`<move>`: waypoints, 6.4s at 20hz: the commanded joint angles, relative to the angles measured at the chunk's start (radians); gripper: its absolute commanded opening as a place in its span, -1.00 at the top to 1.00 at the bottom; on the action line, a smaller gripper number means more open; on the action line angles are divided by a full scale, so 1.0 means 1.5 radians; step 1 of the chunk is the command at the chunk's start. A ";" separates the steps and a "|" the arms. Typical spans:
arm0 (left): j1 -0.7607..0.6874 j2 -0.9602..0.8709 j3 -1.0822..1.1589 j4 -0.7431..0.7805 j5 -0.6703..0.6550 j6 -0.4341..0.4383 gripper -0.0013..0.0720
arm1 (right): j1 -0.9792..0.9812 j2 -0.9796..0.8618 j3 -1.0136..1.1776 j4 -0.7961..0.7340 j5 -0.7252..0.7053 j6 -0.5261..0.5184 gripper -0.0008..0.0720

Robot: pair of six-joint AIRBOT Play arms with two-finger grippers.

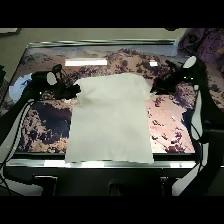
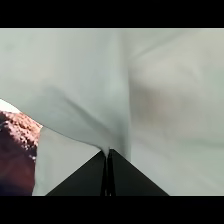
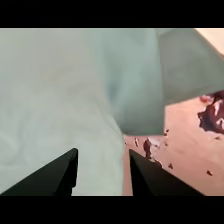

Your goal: Fold the clothes and pants, and hang the long-sleeved shirts on hangers.

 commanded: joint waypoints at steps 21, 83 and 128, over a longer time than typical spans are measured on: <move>0.028 0.030 -0.001 0.001 -0.135 0.002 0.92 | -0.197 0.549 -1.069 0.092 -0.161 -0.150 -0.83; 0.038 0.030 -0.001 0.011 -0.143 0.003 0.92 | 0.186 0.637 -1.065 0.184 -0.402 0.128 -0.88; 0.042 0.462 0.272 0.107 0.016 0.093 0.92 | 0.084 0.600 0.005 -0.013 -0.155 0.198 0.89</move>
